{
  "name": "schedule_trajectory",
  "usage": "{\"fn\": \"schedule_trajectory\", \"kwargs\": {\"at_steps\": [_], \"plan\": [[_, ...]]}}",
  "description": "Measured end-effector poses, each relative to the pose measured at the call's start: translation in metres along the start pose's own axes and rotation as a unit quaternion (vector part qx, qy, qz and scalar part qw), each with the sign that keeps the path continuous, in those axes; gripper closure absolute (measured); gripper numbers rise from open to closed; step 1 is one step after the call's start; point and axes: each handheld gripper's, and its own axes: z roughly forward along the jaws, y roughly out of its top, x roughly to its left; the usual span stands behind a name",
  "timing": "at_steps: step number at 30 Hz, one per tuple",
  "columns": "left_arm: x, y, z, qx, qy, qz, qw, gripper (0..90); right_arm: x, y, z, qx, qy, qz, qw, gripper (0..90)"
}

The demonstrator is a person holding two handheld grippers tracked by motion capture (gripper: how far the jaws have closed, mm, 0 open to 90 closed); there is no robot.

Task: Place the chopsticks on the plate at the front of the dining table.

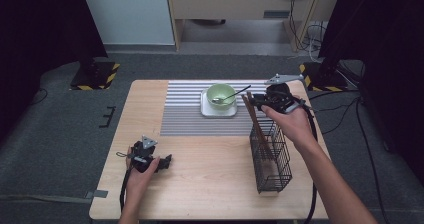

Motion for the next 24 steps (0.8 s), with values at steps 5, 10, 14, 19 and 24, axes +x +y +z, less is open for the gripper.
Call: {"fn": "schedule_trajectory", "kwargs": {"at_steps": [5, 10, 14, 19, 24], "plan": [[0.0, 0.0, 0.0, 0.0, 0.0, 0.0, 1.0, 0.0, 0.0001, 0.0005, 0.0045, 0.007, -0.002, -0.003, 1.0, 75.6], [0.0, 0.0, 0.0, 0.0, 0.0, 0.0, 1.0, 0.0, -0.0004, 0.0007, 0.0063, 0.008, -0.002, -0.004, 1.0, 79.7], [0.0, 0.0, 0.0, 0.0, 0.0, 0.0, 1.0, 0.0, -0.0012, 0.0011, 0.0061, 0.006, 0.0, -0.002, 1.0, 82.7], [0.0, 0.0, 0.0, 0.0, 0.0, 0.0, 1.0, 0.0, -0.0018, 0.0013, 0.0068, 0.006, 0.002, 0.001, 1.0, 82.4], [0.0, 0.0, 0.0, 0.0, 0.0, 0.0, 1.0, 0.0, -0.0012, 0.0016, 0.0076, 0.006, 0.004, -0.001, 1.0, 83.3]]}}
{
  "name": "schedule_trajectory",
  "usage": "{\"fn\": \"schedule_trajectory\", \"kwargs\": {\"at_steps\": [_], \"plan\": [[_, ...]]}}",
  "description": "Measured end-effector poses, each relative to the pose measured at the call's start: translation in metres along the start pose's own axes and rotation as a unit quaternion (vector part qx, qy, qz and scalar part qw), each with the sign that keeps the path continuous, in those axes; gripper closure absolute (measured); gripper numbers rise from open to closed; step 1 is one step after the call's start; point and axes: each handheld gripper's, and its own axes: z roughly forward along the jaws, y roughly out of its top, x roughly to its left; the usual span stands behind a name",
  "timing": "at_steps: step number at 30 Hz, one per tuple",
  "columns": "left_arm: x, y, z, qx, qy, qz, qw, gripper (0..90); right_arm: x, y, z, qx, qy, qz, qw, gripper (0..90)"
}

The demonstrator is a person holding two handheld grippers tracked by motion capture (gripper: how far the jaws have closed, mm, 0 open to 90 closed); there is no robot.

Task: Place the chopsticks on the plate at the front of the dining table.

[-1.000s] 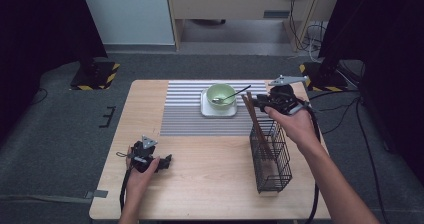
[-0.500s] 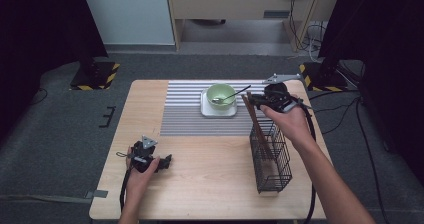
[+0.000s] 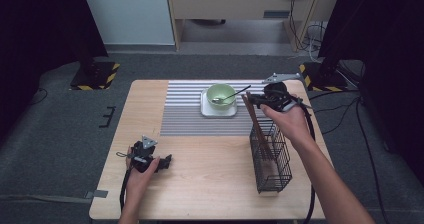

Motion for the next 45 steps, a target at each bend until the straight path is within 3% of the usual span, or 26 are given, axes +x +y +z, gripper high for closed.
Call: {"fn": "schedule_trajectory", "kwargs": {"at_steps": [21, 31, 34, 42, 45], "plan": [[0.0, 0.0, 0.0, 0.0, 0.0, 0.0, 1.0, 0.0, -0.005, 0.004, -0.006, -0.011, 0.001, 0.01, 0.9999, 83.6], [0.0, 0.0, -0.001, -0.004, 0.002, -0.001, 1.0, 0.6, -0.01, 0.013, -0.024, -0.041, 0.007, 0.017, 0.999, 84.5], [0.001, 0.0, -0.003, -0.015, -0.009, -0.014, 0.9998, 3.5, -0.013, 0.016, -0.03, -0.052, 0.01, 0.018, 0.9984, 84.6], [-0.01, 0.007, -0.012, -0.041, -0.023, -0.008, 0.9989, 4.2, -0.019, 0.024, -0.05, -0.087, 0.022, 0.021, 0.9957, 84.6], [-0.017, 0.014, -0.014, -0.038, -0.026, 0.008, 0.9989, 4.9, -0.021, 0.028, -0.059, -0.106, 0.022, 0.025, 0.9938, 84.6]]}}
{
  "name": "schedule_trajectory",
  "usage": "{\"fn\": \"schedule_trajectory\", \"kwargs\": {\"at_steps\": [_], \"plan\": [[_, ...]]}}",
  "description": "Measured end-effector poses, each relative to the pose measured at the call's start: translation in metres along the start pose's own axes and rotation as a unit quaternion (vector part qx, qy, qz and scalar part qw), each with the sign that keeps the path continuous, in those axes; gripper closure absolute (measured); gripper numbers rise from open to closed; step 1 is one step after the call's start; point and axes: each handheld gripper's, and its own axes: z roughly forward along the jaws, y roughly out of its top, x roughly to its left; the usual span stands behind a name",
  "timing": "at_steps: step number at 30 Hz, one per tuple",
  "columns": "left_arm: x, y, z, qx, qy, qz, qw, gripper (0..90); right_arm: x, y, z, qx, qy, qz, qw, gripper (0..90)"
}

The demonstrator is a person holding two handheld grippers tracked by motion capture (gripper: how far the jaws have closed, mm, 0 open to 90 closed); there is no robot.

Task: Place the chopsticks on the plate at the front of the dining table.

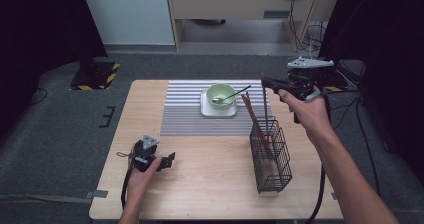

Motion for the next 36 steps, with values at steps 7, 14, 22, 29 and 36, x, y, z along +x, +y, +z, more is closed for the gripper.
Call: {"fn": "schedule_trajectory", "kwargs": {"at_steps": [7, 14, 22, 29, 36], "plan": [[-0.015, 0.027, -0.013, -0.03, -0.01, 0.007, 0.9995, 5.5, 0.003, 0.01, -0.008, -0.029, 0.005, 0.003, 0.9996, 84.7], [-0.028, 0.049, -0.02, -0.057, -0.013, 0.029, 0.9979, 5.5, 0.008, 0.024, -0.015, -0.044, 0.009, -0.002, 0.999, 84.7], [-0.038, 0.067, -0.028, -0.091, -0.057, 0.023, 0.994, 6.3, 0.017, 0.039, -0.02, -0.05, 0.015, -0.011, 0.9986, 84.6], [-0.045, 0.084, -0.036, -0.11, -0.063, 0.03, 0.9915, 7.4, 0.033, 0.05, -0.004, -0.057, 0.023, -0.015, 0.998, 84.6], [-0.052, 0.097, -0.038, -0.137, -0.087, 0.031, 0.9862, 9.7, 0.046, 0.051, 0.021, -0.055, 0.032, -0.021, 0.9977, 84.6]]}}
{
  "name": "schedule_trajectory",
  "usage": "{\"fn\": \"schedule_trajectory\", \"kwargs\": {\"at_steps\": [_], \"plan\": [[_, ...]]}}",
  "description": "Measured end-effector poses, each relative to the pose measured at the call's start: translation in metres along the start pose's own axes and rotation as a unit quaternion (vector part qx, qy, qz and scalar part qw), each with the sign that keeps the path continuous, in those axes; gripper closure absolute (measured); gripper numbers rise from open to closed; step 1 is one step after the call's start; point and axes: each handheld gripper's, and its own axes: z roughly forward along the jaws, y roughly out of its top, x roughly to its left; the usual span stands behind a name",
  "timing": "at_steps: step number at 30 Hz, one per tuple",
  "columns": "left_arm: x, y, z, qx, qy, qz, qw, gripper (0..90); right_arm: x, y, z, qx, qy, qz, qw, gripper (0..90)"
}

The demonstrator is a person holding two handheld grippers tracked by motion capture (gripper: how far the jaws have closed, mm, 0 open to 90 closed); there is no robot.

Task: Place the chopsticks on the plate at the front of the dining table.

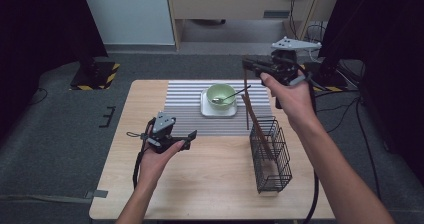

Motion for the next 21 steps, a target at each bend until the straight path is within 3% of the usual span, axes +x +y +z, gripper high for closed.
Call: {"fn": "schedule_trajectory", "kwargs": {"at_steps": [5, 10, 14, 21], "plan": [[-0.009, 0.004, 0.013, 0.001, -0.025, -0.005, 0.9997, 12.7, 0.007, -0.009, 0.024, 0.003, 0.007, 0.006, 0.9999, 84.6], [-0.024, 0.008, 0.025, 0.013, -0.039, 0.018, 0.999, 17.3, 0.014, -0.014, 0.043, 0.002, 0.008, 0.011, 0.9999, 84.6], [-0.032, 0.014, 0.033, -0.001, -0.052, 0.011, 0.9986, 24.1, 0.02, -0.015, 0.049, -0.002, 0.009, 0.016, 0.9998, 84.6], [-0.043, 0.017, 0.046, -0.009, -0.066, 0.022, 0.9975, 41.4, 0.026, -0.025, 0.055, -0.007, 0.018, 0.036, 0.9992, 84.6]]}}
